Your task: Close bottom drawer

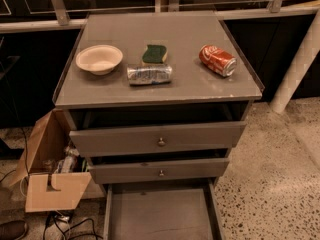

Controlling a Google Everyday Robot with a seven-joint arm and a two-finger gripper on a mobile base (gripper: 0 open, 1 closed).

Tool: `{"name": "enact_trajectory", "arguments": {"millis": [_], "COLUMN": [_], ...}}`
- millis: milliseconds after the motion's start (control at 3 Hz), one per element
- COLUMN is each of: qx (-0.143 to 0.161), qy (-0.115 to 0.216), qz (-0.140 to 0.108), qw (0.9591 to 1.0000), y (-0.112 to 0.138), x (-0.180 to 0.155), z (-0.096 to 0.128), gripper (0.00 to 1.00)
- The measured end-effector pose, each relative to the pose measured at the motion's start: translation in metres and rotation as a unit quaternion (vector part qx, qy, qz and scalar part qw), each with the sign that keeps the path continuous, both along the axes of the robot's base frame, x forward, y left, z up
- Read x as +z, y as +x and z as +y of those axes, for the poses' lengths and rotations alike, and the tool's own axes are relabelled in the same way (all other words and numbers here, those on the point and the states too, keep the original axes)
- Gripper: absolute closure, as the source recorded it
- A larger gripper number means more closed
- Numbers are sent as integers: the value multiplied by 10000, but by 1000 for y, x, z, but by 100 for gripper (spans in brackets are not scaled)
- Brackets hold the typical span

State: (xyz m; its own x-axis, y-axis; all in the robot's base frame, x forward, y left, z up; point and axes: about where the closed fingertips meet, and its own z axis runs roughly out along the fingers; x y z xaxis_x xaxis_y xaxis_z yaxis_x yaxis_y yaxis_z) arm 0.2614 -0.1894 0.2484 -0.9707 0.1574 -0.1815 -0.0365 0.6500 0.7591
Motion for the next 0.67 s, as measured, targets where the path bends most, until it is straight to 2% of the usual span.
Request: {"name": "enact_trajectory", "arguments": {"millis": [333,667], "qx": [-430,-832], "qy": [-63,-86], "qz": [128,328], "qw": [9990,9960], "y": [10,22], "x": [-31,-62], "z": [-4,-9], "gripper": [100,100]}}
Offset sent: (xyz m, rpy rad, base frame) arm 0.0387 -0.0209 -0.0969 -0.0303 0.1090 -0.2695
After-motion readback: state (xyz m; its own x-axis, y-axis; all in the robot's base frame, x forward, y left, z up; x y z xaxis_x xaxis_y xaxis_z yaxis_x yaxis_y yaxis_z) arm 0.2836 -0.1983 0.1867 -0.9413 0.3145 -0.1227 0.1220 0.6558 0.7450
